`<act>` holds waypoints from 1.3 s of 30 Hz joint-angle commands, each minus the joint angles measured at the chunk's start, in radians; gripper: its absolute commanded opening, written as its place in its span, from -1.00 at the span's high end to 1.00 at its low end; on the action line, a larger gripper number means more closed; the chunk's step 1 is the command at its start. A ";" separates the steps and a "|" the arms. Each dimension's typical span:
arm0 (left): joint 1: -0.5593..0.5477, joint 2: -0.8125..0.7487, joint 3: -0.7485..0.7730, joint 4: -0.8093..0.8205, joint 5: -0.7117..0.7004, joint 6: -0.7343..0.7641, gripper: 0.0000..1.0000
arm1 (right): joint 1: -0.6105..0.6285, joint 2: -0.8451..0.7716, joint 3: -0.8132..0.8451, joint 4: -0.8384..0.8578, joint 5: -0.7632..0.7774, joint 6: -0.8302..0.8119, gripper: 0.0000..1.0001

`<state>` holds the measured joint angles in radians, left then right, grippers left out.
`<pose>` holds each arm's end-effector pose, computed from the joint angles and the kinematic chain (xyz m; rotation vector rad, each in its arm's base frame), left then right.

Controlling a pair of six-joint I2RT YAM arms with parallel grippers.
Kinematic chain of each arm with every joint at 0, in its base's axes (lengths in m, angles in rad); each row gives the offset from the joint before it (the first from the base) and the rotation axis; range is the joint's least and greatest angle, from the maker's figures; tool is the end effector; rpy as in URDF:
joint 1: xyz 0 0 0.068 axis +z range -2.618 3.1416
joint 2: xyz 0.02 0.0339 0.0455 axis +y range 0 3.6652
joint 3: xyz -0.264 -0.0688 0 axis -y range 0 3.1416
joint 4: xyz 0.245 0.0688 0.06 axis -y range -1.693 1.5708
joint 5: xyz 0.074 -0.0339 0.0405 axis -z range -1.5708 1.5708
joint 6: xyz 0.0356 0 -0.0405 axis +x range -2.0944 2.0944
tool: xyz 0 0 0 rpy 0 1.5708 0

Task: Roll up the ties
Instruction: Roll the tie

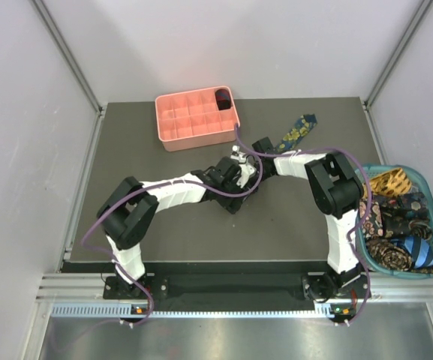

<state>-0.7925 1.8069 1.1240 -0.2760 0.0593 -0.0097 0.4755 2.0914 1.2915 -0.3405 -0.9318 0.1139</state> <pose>0.2601 -0.2668 0.1725 1.0041 2.3699 -0.3877 0.3468 0.2107 0.1221 -0.7630 2.5543 1.4432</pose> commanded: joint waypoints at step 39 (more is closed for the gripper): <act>-0.034 0.164 0.060 -0.144 -0.024 -0.041 0.63 | -0.089 -0.085 -0.083 0.211 0.061 0.107 0.14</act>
<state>-0.8196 1.9003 1.2228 -0.3676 -0.0013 -0.0044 0.4103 2.0430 1.2270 -0.2104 -0.8921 0.2066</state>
